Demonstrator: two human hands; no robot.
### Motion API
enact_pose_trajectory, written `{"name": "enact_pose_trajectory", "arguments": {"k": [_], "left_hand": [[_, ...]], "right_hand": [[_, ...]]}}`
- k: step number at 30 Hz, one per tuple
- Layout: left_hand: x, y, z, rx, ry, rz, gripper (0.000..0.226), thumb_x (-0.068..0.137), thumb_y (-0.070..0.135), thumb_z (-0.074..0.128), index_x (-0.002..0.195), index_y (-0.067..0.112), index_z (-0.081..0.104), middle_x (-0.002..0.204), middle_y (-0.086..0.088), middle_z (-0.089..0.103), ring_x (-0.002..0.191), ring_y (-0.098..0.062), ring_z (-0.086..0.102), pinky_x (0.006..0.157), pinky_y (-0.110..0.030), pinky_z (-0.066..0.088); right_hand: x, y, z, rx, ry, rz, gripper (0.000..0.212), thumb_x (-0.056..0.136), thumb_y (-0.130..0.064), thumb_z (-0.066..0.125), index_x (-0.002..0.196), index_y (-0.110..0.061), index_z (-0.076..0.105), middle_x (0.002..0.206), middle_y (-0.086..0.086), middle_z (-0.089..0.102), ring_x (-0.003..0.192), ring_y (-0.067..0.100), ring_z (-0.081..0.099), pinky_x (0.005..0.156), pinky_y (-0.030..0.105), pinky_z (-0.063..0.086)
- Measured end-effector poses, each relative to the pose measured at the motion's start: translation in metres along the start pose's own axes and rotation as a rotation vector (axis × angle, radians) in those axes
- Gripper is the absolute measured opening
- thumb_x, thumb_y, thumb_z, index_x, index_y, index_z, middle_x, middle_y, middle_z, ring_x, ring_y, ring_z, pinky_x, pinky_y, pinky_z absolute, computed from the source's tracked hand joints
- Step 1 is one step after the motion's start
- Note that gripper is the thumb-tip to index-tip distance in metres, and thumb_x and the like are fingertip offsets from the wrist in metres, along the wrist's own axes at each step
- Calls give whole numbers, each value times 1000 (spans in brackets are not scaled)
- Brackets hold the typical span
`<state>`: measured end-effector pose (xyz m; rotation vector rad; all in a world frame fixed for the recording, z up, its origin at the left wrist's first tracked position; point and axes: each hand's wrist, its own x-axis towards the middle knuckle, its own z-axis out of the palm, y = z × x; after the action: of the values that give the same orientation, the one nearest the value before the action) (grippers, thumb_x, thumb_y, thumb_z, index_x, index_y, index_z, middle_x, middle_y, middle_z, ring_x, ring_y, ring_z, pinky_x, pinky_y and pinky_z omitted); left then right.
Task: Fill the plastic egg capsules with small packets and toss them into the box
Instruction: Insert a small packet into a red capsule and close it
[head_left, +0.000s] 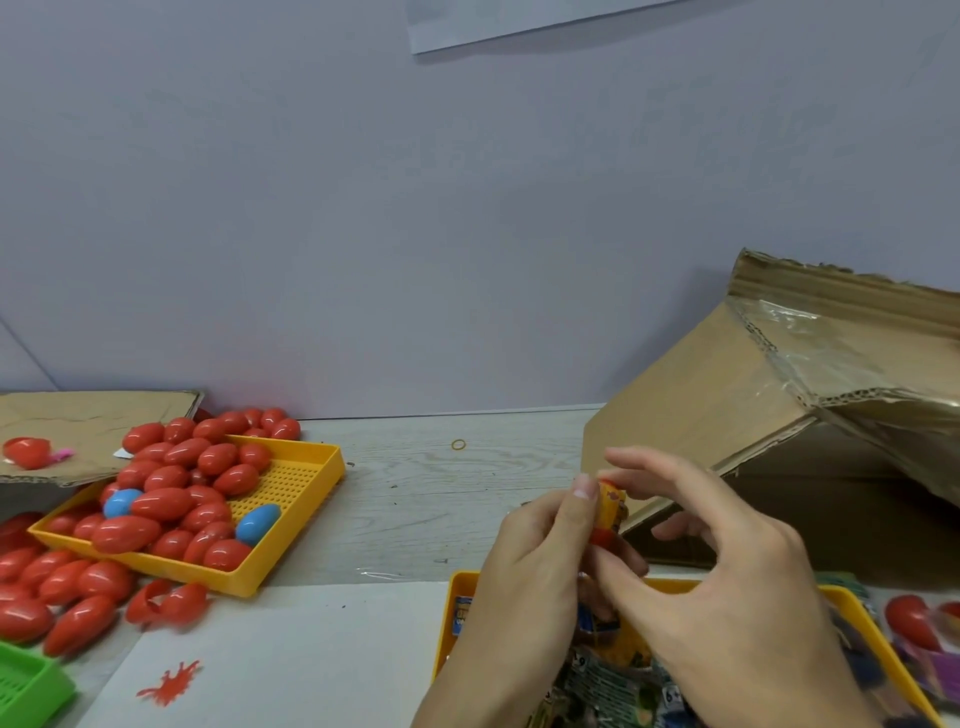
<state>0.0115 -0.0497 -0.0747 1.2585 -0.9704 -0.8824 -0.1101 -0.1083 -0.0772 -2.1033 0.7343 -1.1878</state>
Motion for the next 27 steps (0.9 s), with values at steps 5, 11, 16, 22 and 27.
{"name": "enact_pose_trajectory", "arguments": {"k": [5,11,16,22,27], "left_hand": [[-1,1,1,53,6,3,46,93,56,40,74,25,68,71,-5,67,56,-9,56,50,-16,42],[-1,1,4,34,-38,-23,64,92,59,39,94,-2,61,69,-9,56,61,-18,58,57,-30,47],[0,-3,4,-33,-9,-23,43,88,57,45,94,24,72,79,-11,67,73,-20,63,66,-33,50],[1,-10,4,-87,33,-31,36,90,57,48,90,33,74,76,-5,71,78,-14,67,76,-32,53],[1,-10,5,-109,37,-52,35,88,56,47,91,35,74,75,-5,71,76,-15,66,75,-31,52]], "right_hand": [[-1,3,2,15,12,24,62,65,-19,87,113,-48,62,103,-24,69,98,0,62,79,19,49],[0,3,1,78,49,69,51,63,-34,78,108,-51,63,103,-26,68,95,0,62,76,18,49],[1,2,1,91,8,93,51,64,-32,79,110,-48,64,106,-27,68,95,1,63,75,22,51],[1,-1,-1,71,-13,84,51,63,-32,80,109,-47,64,103,-28,68,93,0,62,74,20,52],[2,-4,-2,44,-6,55,49,61,-32,79,106,-46,66,99,-24,70,95,-5,60,78,9,46]]}}
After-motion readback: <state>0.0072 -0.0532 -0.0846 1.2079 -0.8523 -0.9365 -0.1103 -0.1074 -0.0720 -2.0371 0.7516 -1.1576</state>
